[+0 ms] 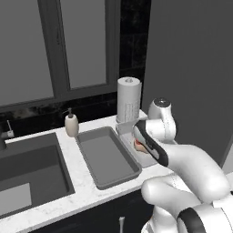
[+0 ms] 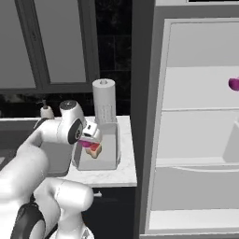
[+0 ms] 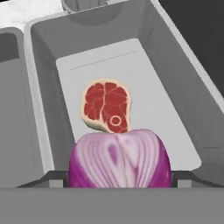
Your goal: Place one onion and one steak in each tupperware on the nearby counter, to pack two identical lunches.
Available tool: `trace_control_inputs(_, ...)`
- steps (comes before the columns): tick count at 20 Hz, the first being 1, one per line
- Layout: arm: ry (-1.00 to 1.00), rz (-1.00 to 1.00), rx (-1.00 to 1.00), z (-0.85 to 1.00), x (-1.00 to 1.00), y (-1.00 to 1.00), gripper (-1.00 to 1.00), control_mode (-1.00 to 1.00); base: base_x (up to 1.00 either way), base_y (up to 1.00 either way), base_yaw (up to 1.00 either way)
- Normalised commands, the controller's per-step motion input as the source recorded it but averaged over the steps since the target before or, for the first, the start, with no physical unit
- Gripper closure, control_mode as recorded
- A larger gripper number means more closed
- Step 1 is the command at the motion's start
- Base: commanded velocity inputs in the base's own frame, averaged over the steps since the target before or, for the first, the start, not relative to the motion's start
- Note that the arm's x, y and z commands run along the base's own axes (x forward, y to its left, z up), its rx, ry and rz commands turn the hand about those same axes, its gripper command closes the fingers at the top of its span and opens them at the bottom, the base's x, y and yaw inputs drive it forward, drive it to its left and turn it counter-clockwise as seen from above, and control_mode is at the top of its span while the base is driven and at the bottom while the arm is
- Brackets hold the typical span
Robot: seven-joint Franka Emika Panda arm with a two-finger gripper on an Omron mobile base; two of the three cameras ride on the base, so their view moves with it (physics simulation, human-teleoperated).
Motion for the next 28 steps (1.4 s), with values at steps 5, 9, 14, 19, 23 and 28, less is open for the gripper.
trace_control_inputs(5, 0.35, -0.03, -0.02, -0.03, 0.64, -0.1, 1.0, -1.0, 0.0, 0.0, 0.0)
trace_control_inputs(9, 0.31, 0.0, 0.0, -0.03, 0.43, -0.24, 1.0, -1.0, 0.0, 0.0, 0.0)
trace_control_inputs(14, 0.06, 0.0, 0.0, -0.47, 0.35, -0.29, 1.0, -1.0, 0.0, 0.0, 0.0)
trace_control_inputs(19, -0.01, 0.0, 0.01, -0.43, 0.01, -0.28, 1.0, -1.0, 0.0, 0.0, 0.0)
trace_control_inputs(23, 0.0, 0.0, 0.0, -0.08, 0.0, -0.15, 1.0, -1.0, 0.0, 0.0, 0.0)
trace_control_inputs(28, 0.0, 0.0, 0.0, 0.0, 0.12, 0.05, 1.0, -1.0, 0.0, 0.0, 0.0)
